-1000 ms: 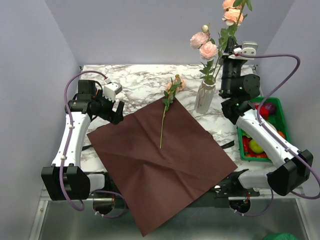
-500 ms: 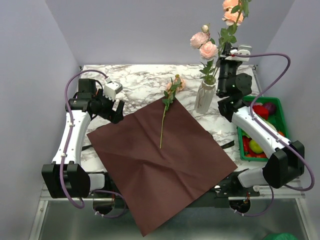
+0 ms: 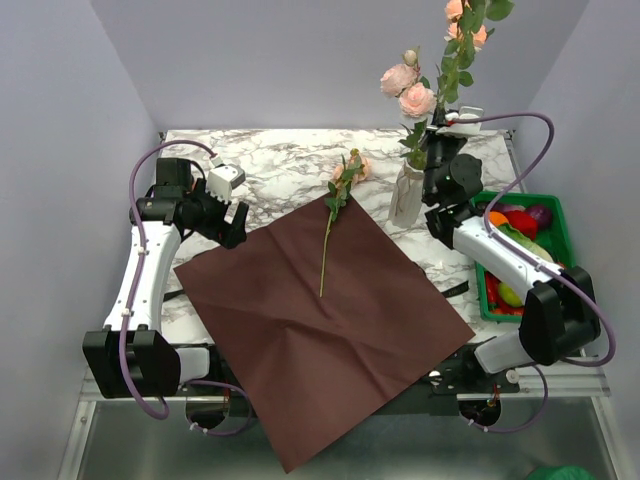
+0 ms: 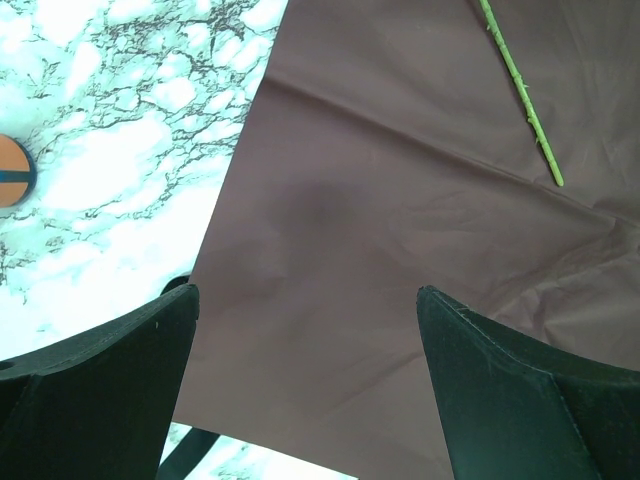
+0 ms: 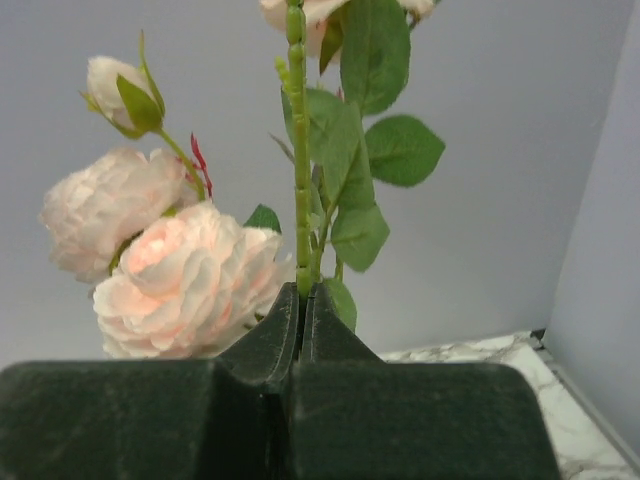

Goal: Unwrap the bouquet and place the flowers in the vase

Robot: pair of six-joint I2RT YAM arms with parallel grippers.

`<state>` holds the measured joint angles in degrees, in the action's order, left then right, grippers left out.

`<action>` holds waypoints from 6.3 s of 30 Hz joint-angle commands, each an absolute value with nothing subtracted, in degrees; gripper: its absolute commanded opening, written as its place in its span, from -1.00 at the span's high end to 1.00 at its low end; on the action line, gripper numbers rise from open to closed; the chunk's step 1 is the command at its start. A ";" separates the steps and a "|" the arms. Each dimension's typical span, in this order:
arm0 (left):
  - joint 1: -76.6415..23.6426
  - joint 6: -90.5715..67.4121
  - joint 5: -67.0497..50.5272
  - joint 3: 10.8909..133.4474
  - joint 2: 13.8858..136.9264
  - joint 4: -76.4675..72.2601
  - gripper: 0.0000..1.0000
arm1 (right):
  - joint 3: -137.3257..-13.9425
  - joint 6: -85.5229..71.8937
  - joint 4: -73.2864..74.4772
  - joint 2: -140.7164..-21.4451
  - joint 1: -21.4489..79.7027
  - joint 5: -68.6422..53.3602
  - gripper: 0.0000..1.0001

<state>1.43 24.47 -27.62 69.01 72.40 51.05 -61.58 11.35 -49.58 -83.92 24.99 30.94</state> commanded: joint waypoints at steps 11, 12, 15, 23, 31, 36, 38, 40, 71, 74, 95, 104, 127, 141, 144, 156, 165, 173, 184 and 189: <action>1.76 25.05 -29.18 70.14 69.17 52.64 -0.97 | -55.37 1.85 -34.55 -73.92 27.68 29.09 -0.02; 1.76 24.96 -29.35 70.31 69.08 52.73 -0.97 | -54.94 1.93 -33.32 -72.96 28.47 29.09 -0.06; 1.85 24.79 -29.44 70.84 68.99 53.09 -0.98 | -54.84 2.20 -30.78 -71.90 33.12 30.85 -0.10; 1.76 23.47 -28.92 70.40 68.12 52.83 -0.98 | -66.50 -12.28 -5.40 -81.10 45.26 34.19 -0.39; 1.76 23.73 -28.39 69.79 66.62 53.26 -0.98 | -85.32 -30.56 27.22 -101.23 46.58 27.69 -0.52; 1.76 23.99 -28.83 69.78 66.36 53.44 -0.98 | -95.79 -36.20 40.14 -113.79 46.58 26.72 -0.52; 1.76 23.99 -28.92 69.70 66.36 53.35 -0.98 | -98.69 -37.96 41.92 -116.27 46.58 26.89 -0.52; 1.85 24.17 -29.09 69.87 66.45 53.26 -0.98 | -99.31 -38.84 42.36 -118.20 46.58 26.90 -0.52; 3.43 25.40 -30.24 66.62 73.21 46.32 -0.97 | -109.79 -52.55 48.61 -135.27 46.67 24.35 -0.25; 3.43 25.58 -30.41 66.45 72.77 46.49 -0.98 | -104.86 -53.61 45.63 -132.63 46.76 24.35 -0.22; 3.43 26.37 -30.32 67.85 69.00 51.15 -0.98 | -91.94 -52.39 34.11 -123.14 47.11 22.67 0.99; 3.43 26.37 -30.67 68.29 68.03 52.74 -0.98 | -80.01 -32.64 11.54 -102.59 48.86 24.87 0.99; 3.16 19.25 -36.12 67.41 72.77 46.76 -0.92 | -64.95 21.46 -37.88 -68.73 41.93 29.36 0.99; 3.16 19.69 -34.37 69.26 74.79 47.02 -0.95 | -63.81 14.68 -43.50 -74.53 29.88 25.23 0.99; 3.08 19.60 -33.58 68.56 74.71 46.41 -0.96 | -63.72 14.06 -44.99 -76.37 29.27 25.31 0.99; 3.08 20.74 -31.55 68.91 75.06 47.46 -0.98 | -65.12 14.06 -53.17 -83.14 26.90 24.52 0.99; 3.16 21.71 -31.03 68.91 74.36 48.25 -0.98 | -61.79 14.24 -58.09 -85.43 26.37 25.22 0.99; 3.16 22.67 -30.94 68.82 73.39 49.57 -0.98 | -65.47 14.15 -55.64 -82.53 26.37 23.39 0.99; 3.16 22.85 -31.38 67.94 72.68 49.75 -0.98 | -65.75 14.33 -53.61 -82.18 26.19 23.29 0.99; 3.16 23.38 -30.94 68.20 72.69 50.01 -0.98 | -63.03 13.27 -54.31 -82.88 26.28 23.73 0.99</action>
